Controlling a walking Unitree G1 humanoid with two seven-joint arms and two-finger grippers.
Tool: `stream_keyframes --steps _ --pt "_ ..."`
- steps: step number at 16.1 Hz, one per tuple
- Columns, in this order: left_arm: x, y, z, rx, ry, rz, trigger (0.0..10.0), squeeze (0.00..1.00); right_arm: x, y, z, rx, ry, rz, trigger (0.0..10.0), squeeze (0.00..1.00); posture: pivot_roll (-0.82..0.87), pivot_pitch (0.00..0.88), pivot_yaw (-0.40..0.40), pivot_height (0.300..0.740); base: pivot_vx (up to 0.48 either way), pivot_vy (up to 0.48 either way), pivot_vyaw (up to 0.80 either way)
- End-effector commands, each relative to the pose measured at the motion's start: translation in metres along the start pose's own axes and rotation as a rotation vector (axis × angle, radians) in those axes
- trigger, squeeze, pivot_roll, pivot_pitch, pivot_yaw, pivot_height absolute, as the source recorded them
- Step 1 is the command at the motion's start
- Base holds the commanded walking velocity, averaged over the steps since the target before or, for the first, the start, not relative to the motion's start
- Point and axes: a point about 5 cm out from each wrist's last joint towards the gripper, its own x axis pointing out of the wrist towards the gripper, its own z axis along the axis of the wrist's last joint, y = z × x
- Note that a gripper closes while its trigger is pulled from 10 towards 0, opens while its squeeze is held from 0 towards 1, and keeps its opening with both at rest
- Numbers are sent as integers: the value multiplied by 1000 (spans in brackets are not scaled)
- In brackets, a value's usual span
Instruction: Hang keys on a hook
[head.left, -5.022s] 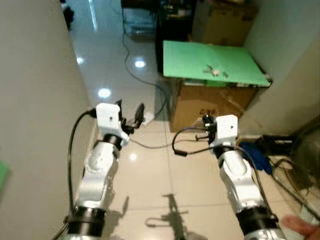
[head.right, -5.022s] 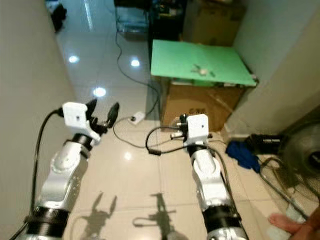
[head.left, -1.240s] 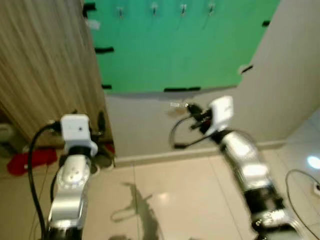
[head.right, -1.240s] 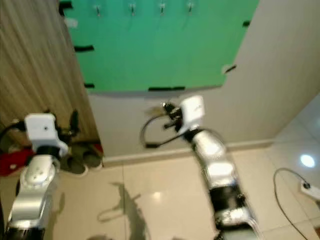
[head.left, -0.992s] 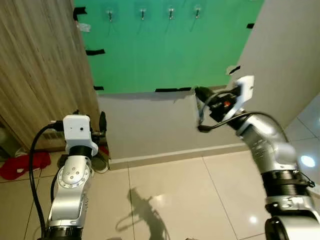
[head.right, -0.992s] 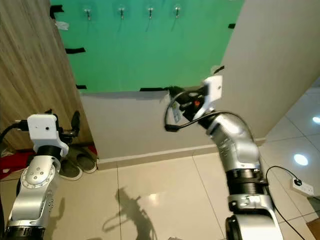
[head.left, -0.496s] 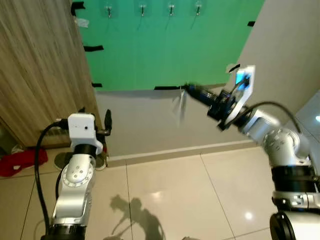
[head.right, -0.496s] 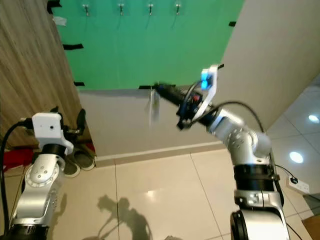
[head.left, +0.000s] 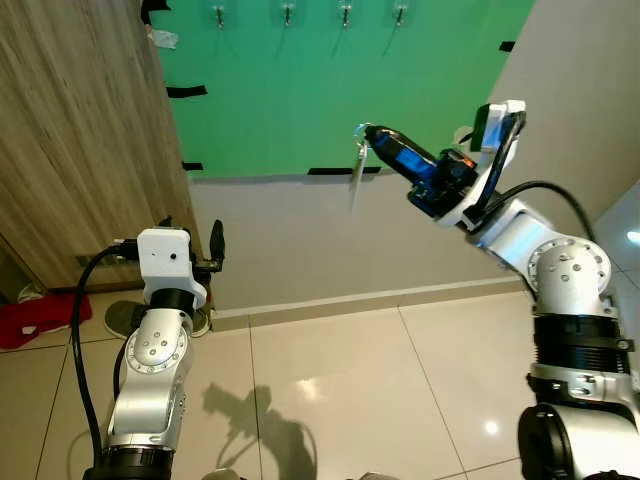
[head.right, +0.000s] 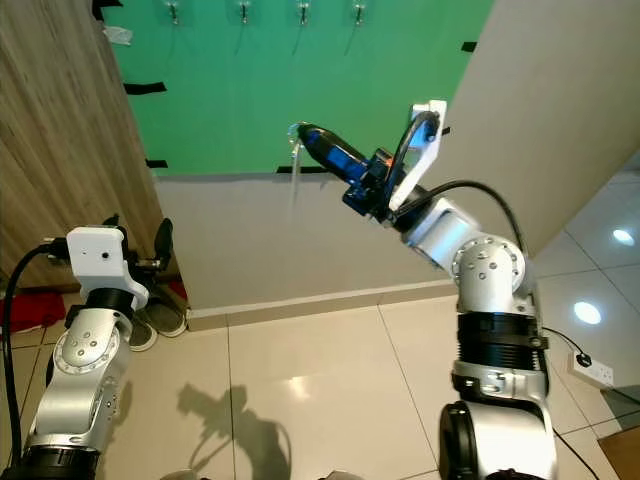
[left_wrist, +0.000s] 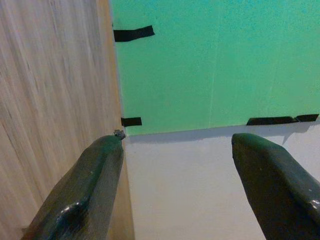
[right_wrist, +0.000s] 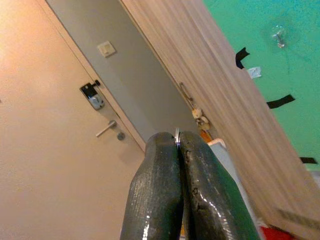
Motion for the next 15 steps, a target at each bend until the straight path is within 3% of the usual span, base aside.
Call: stream_keyframes --steps 1,6,8,9,10,12,13,15 --pt "3 -3 3 -3 -11 -9 10000 0 0 2 6 7 -30 2 10000 0 -38 39 -92 740 0 0 0" --pt "0 -7 1 -12 -10 -16 10000 0 -3 0 0 81 -45 -25 10000 0 -41 36 -106 740 0 0 0" --pt "1 -7 1 -14 -11 -17 10000 0 -3 -3 -3 40 -24 -59 10000 0 -39 32 -112 740 0 0 0" --pt "2 -7 3 -6 -17 -12 10000 0 -6 -18 -15 -211 96 -250 10000 0 -37 28 -117 740 0 0 0" --pt "2 -5 6 -2 -29 1 10000 0 -15 -37 -34 -519 275 -442 10000 0 -35 25 -118 740 0 0 0" --pt "0 -1 10 3 -47 34 10000 0 -36 -48 -40 -580 156 -637 10000 0 -24 19 -120 740 0 0 0" --pt "-1 3 11 -6 -47 57 10000 0 -48 -50 -47 -654 131 -715 10000 0 -24 17 -114 740 0 0 0" --pt "-3 4 13 -18 -50 47 10000 0 -60 -49 -56 -730 78 -806 10000 0 -24 14 -109 740 0 0 0"
